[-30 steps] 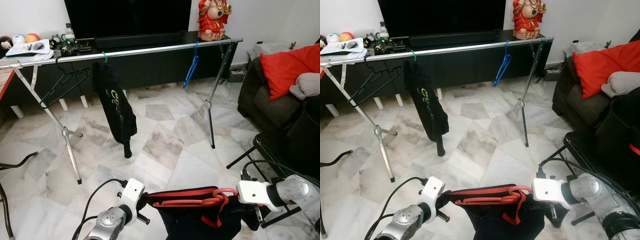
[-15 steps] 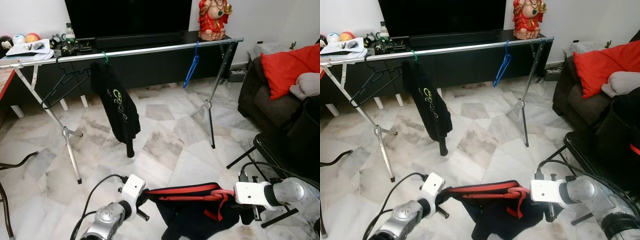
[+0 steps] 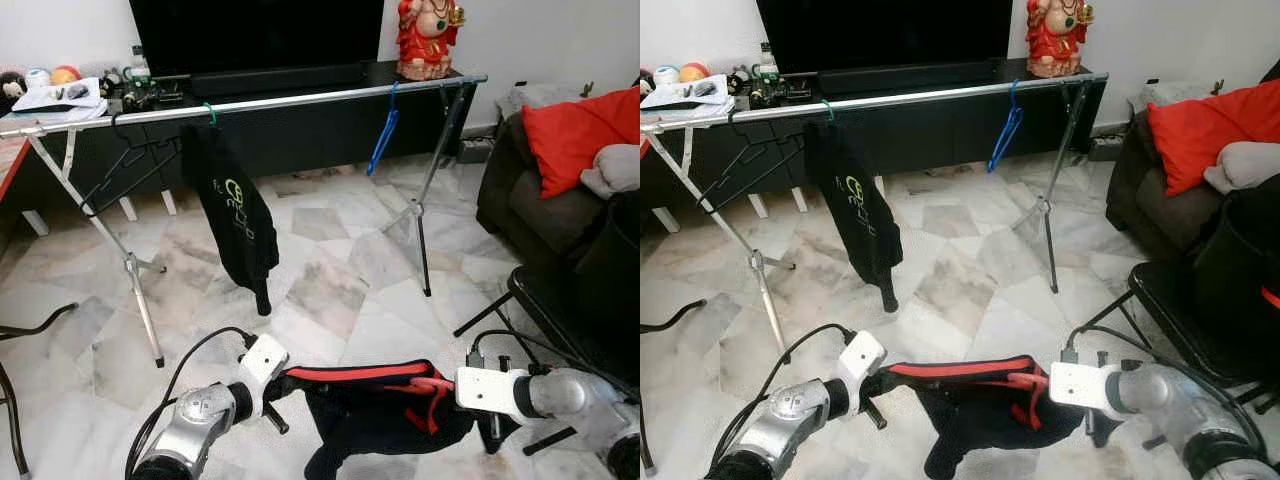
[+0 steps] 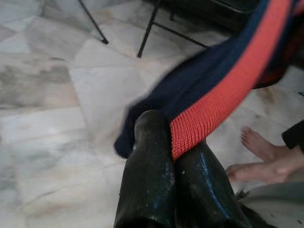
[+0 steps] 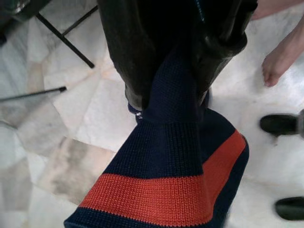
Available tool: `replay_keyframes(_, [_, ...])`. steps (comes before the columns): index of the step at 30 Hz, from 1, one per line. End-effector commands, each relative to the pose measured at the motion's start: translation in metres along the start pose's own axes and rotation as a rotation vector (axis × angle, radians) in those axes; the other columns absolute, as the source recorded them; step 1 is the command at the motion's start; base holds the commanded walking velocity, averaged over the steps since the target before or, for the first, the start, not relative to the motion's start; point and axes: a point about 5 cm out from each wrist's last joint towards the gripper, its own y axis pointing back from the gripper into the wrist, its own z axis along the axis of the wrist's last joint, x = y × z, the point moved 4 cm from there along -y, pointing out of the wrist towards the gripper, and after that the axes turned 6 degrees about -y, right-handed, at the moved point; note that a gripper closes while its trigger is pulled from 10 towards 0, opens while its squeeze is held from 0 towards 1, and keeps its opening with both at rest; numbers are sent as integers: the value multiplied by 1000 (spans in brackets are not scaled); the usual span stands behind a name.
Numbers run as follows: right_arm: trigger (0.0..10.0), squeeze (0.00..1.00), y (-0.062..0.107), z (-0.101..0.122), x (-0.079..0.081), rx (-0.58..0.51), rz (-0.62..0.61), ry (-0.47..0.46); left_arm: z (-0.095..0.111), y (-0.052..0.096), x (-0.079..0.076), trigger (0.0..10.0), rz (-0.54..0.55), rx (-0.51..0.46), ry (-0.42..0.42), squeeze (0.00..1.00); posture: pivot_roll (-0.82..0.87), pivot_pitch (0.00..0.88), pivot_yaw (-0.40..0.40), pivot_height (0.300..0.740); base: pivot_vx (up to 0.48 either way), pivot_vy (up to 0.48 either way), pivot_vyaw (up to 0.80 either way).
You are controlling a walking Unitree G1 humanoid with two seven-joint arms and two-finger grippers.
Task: Hang hanger
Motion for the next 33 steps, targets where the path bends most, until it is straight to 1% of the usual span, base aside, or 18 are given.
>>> replay_keyframes(1, [0, 0, 5, -7, -9, 19, -57, -47, 1, 6, 5, 0, 0, 0, 3, 0, 42, 101, 13, 740, 0, 0, 0])
replay_keyframes(4, [0, 0, -2, 1, -6, -11, -64, -66, 7, 6, 0, 0, -34, -20, 7, 0, 40, 102, 14, 740, 0, 0, 0])
replay_keyframes(6, [0, 0, -8, 7, 0, -37, -43, -83, 14, 5, -3, 0, -60, -41, 7, 0, 40, 102, 14, 740, 0, 0, 0])
replay_keyframes(9, [0, 0, -19, 19, 17, -74, 47, -82, 30, 2, -7, 0, -75, -88, 15, 0, 46, 100, 16, 740, 0, 0, 0])
replay_keyframes(12, [0, 0, -24, 24, 22, -78, 66, -75, 37, 1, -10, 0, -91, -114, 23, 0, 46, 100, 16, 740, 0, 0, 0])
replay_keyframes(14, [0, 0, -26, 26, 22, -78, 62, -77, 40, 1, -12, 0, -105, -122, 25, 0, 46, 100, 16, 740, 0, 0, 0])
replay_keyframes(18, [0, 0, -38, 42, 22, -96, 26, -97, 62, 5, -29, 118, -222, -179, 28, 0, 59, 95, 13, 740, 0, 0, 0])
replay_keyframes(19, [0, 0, -38, 42, 22, -96, 26, -97, 62, 5, -29, 118, -222, -179, 28, 0, 59, 95, 13, 740, 0, 0, 0])
replay_keyframes(20, [0, 0, -41, 49, 17, -108, -18, -119, 64, 9, -36, 667, -279, -178, 15, 0, 59, 95, 13, 740, 0, 0, 0])
replay_keyframes(25, [0, 0, -43, 61, -2, -143, -155, -216, 67, 18, -46, 824, -356, -166, -8, 0, 64, 95, 14, 740, 0, 0, 0])
replay_keyframes(26, [0, 0, -44, 64, -5, -158, -171, -248, 68, 20, -47, 1843, -367, -164, -13, 0, 68, 93, 13, 740, 0, 0, 0])
replay_keyframes(27, [0, 0, -44, 71, -8, -200, -190, -314, 71, 23, -50, 3961, -392, -161, -22, 0, 70, 92, 12, 740, 0, 0, 0])
replay_keyframes(28, [0, 0, -44, 74, -10, -222, -197, -345, 72, 25, -52, 3961, -406, -158, -23, 0, 70, 92, 12, 740, 0, 0, 0])
replay_keyframes(29, [0, 0, -45, 78, -11, -241, -200, -367, 73, 26, -54, 4784, -419, -157, -23, 0, 74, 91, 14, 740, 0, 0, 0])
replay_keyframes(30, [0, 0, -45, 86, -12, -280, -201, -395, 76, 28, -57, 8431, -438, -151, -25, 0, 74, 91, 14, 740, 0, 0, 0])
replay_keyframes(31, [0, 0, -45, 86, -12, -280, -201, -395, 76, 28, -57, 8431, -438, -151, -25, 0, 74, 91, 14, 740, 0, 0, 0])
replay_keyframes(32, [0, 0, -45, 93, -14, -324, -198, -444, 77, 29, -59, 10000, -446, -149, -28, 0, 74, 87, 15, 740, 0, 0, 0])
replay_keyframes(33, [0, 0, -45, 97, -15, -343, -194, -463, 78, 29, -59, 10000, -450, -148, -32, 0, 73, 85, 17, 740, 0, 0, 0])
